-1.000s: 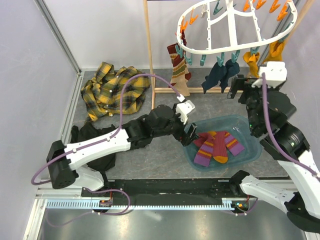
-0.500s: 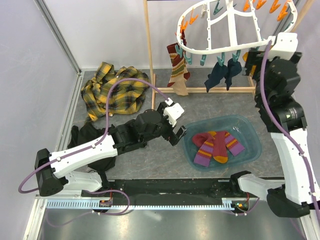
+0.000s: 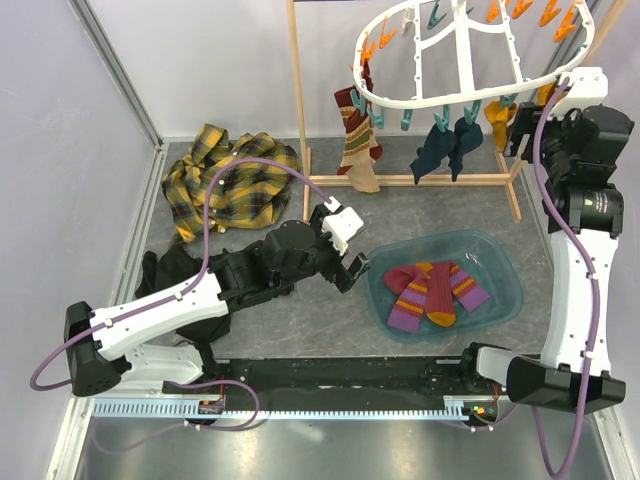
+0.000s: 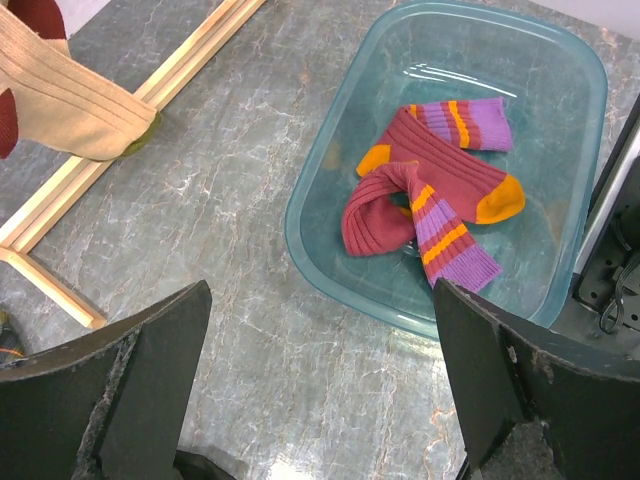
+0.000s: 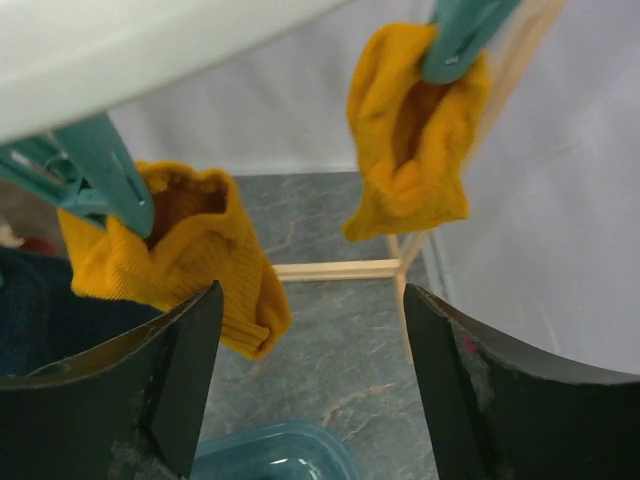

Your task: Remove the socks clipped to the hanger

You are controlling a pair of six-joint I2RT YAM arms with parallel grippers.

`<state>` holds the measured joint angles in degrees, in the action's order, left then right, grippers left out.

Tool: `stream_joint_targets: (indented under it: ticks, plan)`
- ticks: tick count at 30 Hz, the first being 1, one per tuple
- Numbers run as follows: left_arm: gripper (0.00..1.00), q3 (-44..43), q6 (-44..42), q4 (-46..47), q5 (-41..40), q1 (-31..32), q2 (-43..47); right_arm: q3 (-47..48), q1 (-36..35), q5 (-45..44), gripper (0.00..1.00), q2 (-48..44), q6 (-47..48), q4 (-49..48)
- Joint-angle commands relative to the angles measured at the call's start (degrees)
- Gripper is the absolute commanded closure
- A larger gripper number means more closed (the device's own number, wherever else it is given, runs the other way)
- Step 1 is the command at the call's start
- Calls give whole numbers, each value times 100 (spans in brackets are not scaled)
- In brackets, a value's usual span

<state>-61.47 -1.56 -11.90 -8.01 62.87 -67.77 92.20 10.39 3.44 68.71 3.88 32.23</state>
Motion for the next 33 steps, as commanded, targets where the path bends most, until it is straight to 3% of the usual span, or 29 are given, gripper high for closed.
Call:
stream_joint_targets:
  ticks: [1, 7, 14, 22, 33]
  plan:
    - [1, 21, -239, 153, -130, 50, 62, -211, 68, 1324, 24, 38, -107, -322]
    - [1, 30, -187, 197, -95, 50, 0, -572, 77, 1774, 29, -33, -221, -779]
    - [1, 39, -108, 258, -8, 41, -87, -782, 77, 2037, 20, -165, -388, -893]
    - [1, 13, -2, 390, 124, 41, -123, -1038, 68, 2924, 22, -331, -1003, -1438]
    - [2, -1323, 393, 742, 116, 50, -561, -1178, -345, 3180, 27, -463, -1653, -1694]
